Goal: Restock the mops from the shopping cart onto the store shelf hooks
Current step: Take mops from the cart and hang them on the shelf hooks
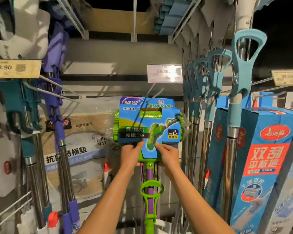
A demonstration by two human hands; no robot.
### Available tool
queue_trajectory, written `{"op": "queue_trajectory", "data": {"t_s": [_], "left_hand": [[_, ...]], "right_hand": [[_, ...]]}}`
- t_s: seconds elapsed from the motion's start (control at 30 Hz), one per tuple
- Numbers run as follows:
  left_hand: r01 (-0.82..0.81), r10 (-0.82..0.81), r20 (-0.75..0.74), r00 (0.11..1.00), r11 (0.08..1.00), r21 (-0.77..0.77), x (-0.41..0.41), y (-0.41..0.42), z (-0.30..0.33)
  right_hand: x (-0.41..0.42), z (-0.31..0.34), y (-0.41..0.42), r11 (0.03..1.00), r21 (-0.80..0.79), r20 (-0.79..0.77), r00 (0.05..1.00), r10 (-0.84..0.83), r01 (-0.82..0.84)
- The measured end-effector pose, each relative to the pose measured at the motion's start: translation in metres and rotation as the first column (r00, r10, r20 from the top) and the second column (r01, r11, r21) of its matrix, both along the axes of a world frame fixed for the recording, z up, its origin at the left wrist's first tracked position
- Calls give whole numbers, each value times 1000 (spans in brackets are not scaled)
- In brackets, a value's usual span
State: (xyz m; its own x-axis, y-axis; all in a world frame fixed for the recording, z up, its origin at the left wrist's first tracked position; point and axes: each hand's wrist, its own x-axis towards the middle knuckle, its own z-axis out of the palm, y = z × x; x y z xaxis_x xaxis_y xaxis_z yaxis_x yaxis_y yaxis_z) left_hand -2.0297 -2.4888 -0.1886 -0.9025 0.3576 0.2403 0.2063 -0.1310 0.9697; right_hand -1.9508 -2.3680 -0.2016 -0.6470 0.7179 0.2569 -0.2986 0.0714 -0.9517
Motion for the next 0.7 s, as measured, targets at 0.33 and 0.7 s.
{"op": "queue_trajectory", "data": {"t_s": [0.33, 0.7], "left_hand": [[11, -12, -141, 990, 1000, -4, -16, 8, -29], [1, -7, -57, 998, 994, -110, 6, 8, -23]], "right_hand": [[-6, -17, 11, 999, 8, -33, 998, 48, -48], [-4, -20, 9, 994, 64, 25, 996, 83, -85]]}}
